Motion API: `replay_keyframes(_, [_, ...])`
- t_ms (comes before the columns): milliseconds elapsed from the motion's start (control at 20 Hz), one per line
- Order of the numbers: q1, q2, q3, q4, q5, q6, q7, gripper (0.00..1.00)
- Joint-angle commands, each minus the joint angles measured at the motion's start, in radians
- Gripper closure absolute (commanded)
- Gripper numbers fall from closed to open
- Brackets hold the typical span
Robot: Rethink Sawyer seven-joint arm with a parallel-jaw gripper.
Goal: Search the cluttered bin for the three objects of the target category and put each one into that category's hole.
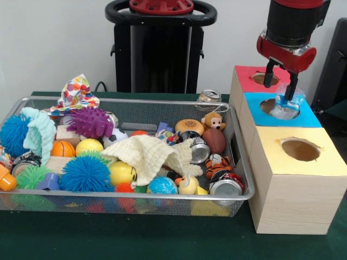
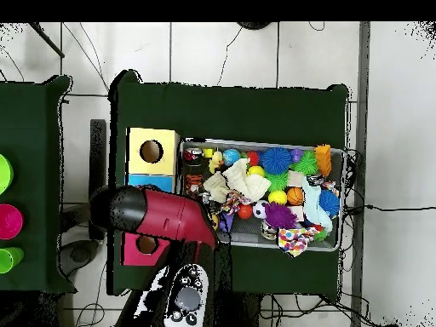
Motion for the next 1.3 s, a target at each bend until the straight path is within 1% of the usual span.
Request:
replay_keyframes(50, [-0.018,0.018,0.06,0.034,-0.004,-0.062,0.103,0.0])
replay_keyframes(350, [-0.024,0.018,0.064,0.018,-0.002,-0.053,0.098,0.0])
replay_keyframes(450, [-0.036,0.016,0.074,0.022,0.009,-0.063,0.095,0.0])
replay_keyframes(650, [-0.042,0.015,0.056,0.001,-0.012,-0.058,0.083,0.0])
replay_keyframes(750, [-0.041,0.003,0.031,-0.02,-0.035,-0.036,0.075,0.0])
replay_keyframes(1000, [-0.047,-0.052,-0.022,-0.103,-0.083,0.112,0.054,0.0])
replay_keyframes(1300, [-0.069,-0.094,-0.032,-0.165,-0.103,0.215,0.049,0.0])
